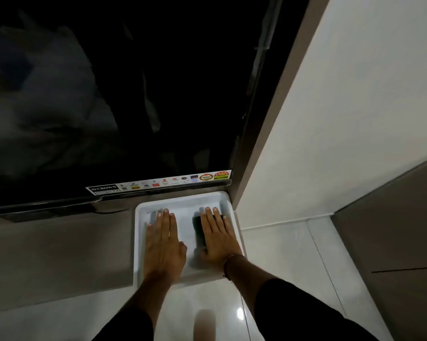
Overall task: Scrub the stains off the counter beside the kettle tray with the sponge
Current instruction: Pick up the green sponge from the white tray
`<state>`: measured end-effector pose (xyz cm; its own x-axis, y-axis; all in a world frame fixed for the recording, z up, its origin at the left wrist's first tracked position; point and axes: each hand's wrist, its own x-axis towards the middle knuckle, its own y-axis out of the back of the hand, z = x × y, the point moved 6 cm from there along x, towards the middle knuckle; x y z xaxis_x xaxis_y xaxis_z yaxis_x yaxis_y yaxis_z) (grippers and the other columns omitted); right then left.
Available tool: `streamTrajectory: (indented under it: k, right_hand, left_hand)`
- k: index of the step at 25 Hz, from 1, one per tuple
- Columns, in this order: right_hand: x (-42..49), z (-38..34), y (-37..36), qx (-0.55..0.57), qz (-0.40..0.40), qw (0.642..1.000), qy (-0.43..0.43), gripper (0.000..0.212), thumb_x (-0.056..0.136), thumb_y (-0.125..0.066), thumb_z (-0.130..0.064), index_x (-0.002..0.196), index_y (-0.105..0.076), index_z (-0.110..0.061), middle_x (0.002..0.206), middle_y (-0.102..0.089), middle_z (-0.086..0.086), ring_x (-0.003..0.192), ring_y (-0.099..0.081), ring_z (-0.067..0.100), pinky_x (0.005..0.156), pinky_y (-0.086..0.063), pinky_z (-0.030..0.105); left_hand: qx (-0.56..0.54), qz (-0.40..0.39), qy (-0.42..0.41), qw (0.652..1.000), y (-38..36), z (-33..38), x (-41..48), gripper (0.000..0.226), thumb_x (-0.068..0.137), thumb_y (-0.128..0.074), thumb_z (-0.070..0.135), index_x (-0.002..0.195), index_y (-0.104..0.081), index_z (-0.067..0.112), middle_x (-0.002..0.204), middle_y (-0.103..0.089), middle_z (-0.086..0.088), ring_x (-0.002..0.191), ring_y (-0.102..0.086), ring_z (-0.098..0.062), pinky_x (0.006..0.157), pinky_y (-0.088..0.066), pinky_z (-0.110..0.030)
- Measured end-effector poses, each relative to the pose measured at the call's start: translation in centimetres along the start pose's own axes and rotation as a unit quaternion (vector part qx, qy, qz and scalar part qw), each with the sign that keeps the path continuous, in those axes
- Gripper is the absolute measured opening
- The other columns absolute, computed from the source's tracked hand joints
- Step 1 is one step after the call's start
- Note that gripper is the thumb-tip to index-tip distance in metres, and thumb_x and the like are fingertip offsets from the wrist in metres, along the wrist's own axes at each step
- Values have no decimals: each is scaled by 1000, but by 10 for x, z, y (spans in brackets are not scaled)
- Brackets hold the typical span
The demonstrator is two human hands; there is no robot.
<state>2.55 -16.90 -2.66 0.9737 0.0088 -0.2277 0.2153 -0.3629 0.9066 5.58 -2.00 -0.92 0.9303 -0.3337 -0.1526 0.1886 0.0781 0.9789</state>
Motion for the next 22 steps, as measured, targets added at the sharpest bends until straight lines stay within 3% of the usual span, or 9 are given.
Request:
streamTrajectory:
  k: [7, 10, 14, 19, 22]
  right_hand:
    - [15, 6, -19, -49, -20, 998, -16, 71, 107, -38, -28, 162, 5, -14, 172, 7, 9, 158, 11, 30, 128, 2, 48]
    - [16, 2, -11, -51, -10, 999, -5, 72, 108, -43, -26, 162, 2, -13, 173, 1, 11, 158, 4, 32, 128, -2, 48]
    - [-4, -17, 23, 2, 62, 997, 39, 74, 105, -49, -23, 162, -2, -16, 173, -3, 9, 158, 1, 31, 128, -4, 49]
    - [-64, 24, 86, 7, 157, 987, 18, 69, 103, -43, -14, 162, -7, -14, 172, -7, 9, 158, 2, 30, 125, 3, 44]
    - [-112, 90, 117, -3, 211, 977, -37, 70, 100, -47, -8, 161, -13, -11, 171, -15, 11, 158, -5, 33, 126, -3, 45]
  left_hand:
    - [3, -15, -27, 1000, -11, -8, 7, 86, 104, -47, 36, 161, 9, 3, 171, 14, -22, 158, 17, -36, 130, -6, -57]
    - [1, -10, -25, 1000, -5, -6, 5, 88, 103, -50, 36, 161, 7, 4, 172, 13, -21, 158, 15, -36, 131, -6, -57]
    - [14, -3, -14, 1000, 16, 8, 1, 88, 104, -49, 40, 161, 9, 6, 172, 13, -19, 159, 14, -37, 131, -7, -56]
    - [22, 18, -104, 994, 48, 97, -6, 88, 99, -62, 39, 161, -11, 5, 171, -9, -21, 158, -7, -40, 129, -15, -61]
    - [44, 24, -168, 985, 58, 178, -16, 76, 100, -47, 40, 159, -22, 0, 169, -17, -24, 156, -19, -44, 126, -25, -63]
